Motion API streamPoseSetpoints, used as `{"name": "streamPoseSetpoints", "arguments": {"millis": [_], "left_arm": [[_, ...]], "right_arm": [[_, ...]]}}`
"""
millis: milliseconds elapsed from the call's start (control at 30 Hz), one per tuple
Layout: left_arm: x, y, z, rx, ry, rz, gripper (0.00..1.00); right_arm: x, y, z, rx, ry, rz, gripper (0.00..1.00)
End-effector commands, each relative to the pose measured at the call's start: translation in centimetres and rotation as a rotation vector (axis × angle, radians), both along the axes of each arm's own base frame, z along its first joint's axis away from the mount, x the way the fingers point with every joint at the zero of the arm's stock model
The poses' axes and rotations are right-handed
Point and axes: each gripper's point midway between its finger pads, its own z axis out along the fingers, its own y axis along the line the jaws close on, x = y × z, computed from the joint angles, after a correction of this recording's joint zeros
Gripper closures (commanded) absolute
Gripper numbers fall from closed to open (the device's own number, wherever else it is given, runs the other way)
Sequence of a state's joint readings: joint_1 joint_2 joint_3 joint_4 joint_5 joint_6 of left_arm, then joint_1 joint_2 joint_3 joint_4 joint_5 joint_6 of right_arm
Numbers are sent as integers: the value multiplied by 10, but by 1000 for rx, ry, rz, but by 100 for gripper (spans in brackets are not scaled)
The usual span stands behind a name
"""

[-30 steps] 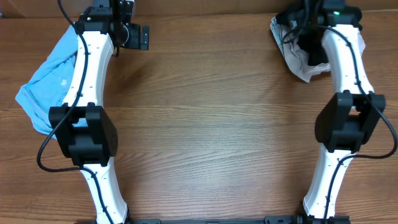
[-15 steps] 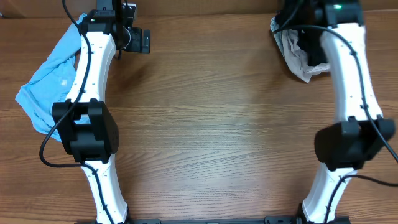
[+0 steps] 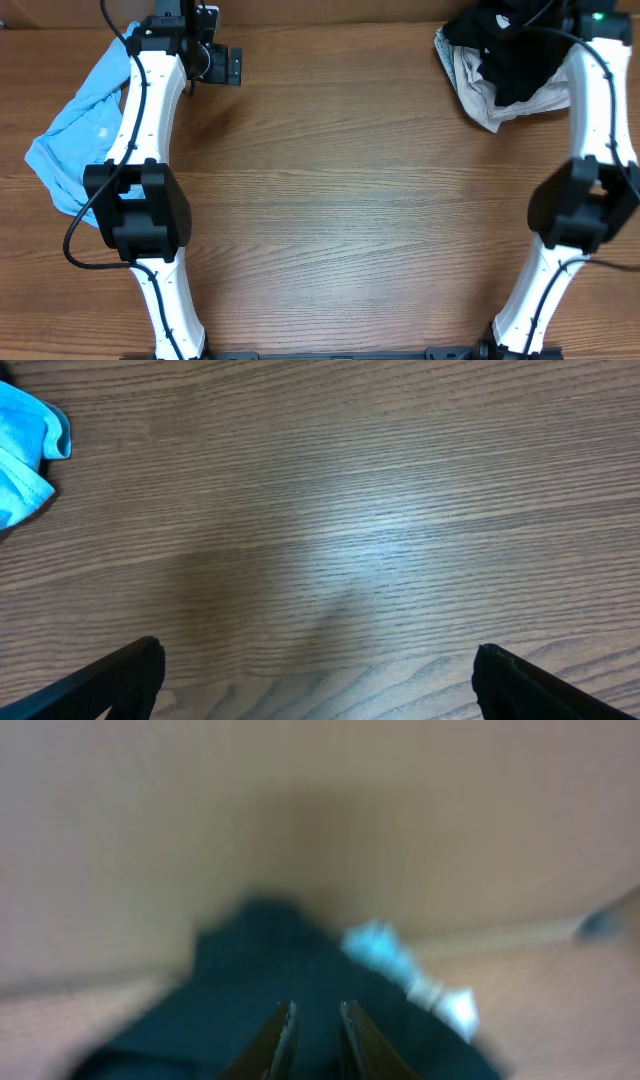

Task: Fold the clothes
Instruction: 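Place the bundle on top of the pile and open the right gripper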

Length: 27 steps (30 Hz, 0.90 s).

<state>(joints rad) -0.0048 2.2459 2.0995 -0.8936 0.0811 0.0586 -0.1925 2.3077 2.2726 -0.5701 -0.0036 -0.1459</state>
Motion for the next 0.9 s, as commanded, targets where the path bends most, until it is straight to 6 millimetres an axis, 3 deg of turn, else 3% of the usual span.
{"name": "streamPoseSetpoints", "arguments": {"millis": [0,100,200,300,400,500,600,633,667,700,767,800,867], "left_arm": [[-1,-1,-8,0,16,4,0],[-1,-1,-8,0,19,4,0],[-2,-1,-9,0,24,4,0],[-3,-1,-9,0,25,4,0],[-2,-1,-9,0,25,4,0],[-2,-1,-9,0,25,4,0],[-2,-1,-9,0,25,4,0],[-2,-1,-9,0,25,4,0],[-2,-1,-9,-2,23,4,0],[-2,-1,-9,0,23,4,0],[-2,-1,-9,0,24,4,0],[-2,-1,-9,0,24,4,0],[-2,-1,-9,0,24,4,0]], "right_arm": [[4,6,-85,73,155,11,82],[-7,7,-145,104,294,5,82],[-18,9,-187,141,389,-14,82],[-24,10,-203,161,431,-27,82],[-25,11,-195,162,426,-25,82],[-23,10,-159,154,381,-24,82],[-24,8,-95,137,292,-23,78],[-26,8,-69,130,252,-23,71],[-29,8,-42,123,215,-22,50],[-35,9,-13,115,174,-20,38],[-50,12,40,102,102,-18,20],[-59,14,65,95,67,-16,0],[-82,22,116,80,-8,-7,0]]}}
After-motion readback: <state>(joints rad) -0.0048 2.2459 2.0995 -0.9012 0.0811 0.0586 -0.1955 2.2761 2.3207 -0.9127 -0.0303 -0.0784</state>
